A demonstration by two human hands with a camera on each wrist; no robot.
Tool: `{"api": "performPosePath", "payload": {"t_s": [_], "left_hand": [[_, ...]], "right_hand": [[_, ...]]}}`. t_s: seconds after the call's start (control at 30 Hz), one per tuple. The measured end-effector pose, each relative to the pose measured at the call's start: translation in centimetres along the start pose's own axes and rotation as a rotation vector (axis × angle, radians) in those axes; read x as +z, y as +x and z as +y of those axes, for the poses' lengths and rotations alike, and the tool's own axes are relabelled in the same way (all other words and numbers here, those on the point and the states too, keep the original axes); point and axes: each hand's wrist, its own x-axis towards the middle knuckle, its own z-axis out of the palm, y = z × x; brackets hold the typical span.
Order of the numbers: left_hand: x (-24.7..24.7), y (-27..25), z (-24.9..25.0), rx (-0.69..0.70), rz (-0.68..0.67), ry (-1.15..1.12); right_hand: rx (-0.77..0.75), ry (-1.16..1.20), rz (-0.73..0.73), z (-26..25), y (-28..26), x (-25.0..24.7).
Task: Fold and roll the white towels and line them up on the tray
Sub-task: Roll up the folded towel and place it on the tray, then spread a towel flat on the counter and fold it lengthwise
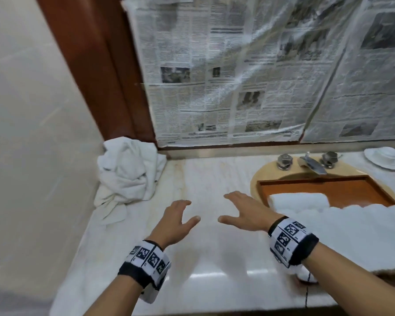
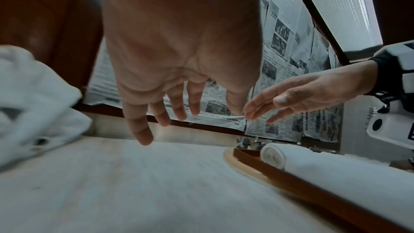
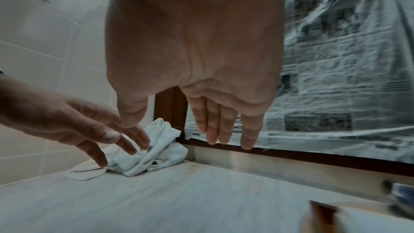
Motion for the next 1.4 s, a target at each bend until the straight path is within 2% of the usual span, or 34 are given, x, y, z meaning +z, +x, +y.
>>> {"api": "performPosePath", "payload": {"t_s": [0.2,0.43,0.87,1.07,1.17,1.27,1.4], "left_hand": [[-5.1,-3.0,-6.8,-0.101,0.070,0.021],[-8.6,-3.0,-11.9,-0.180,0.121,-0.001],[-13.6,5.9,-18.5,-0.352,0.214,0.120],[-15.3,8.9,-20.6,-0.421,0.299,0.211],[-15.8,10.2,-21.9,-0.478,0.287,0.236],[-15.6,10.4,-21.8,-0.464,0.323,0.200],[-14.7,9.2,-20.6,-0.353,0.368,0.143]], "right_hand": [[-0.072,-0.016,-0.026,-7.7,4.0,3.2],[-0.151,0.032,-0.043,-12.1,9.8,4.6],[-0.268,0.058,-0.016,-13.9,24.7,4.8],[-0.325,0.063,0.006,-15.9,30.0,4.9],[-0.350,0.076,0.027,-17.0,31.8,5.6],[-0.379,0.044,0.054,-17.8,32.9,6.2],[-0.338,0.065,0.180,-18.3,33.9,7.0]]}}
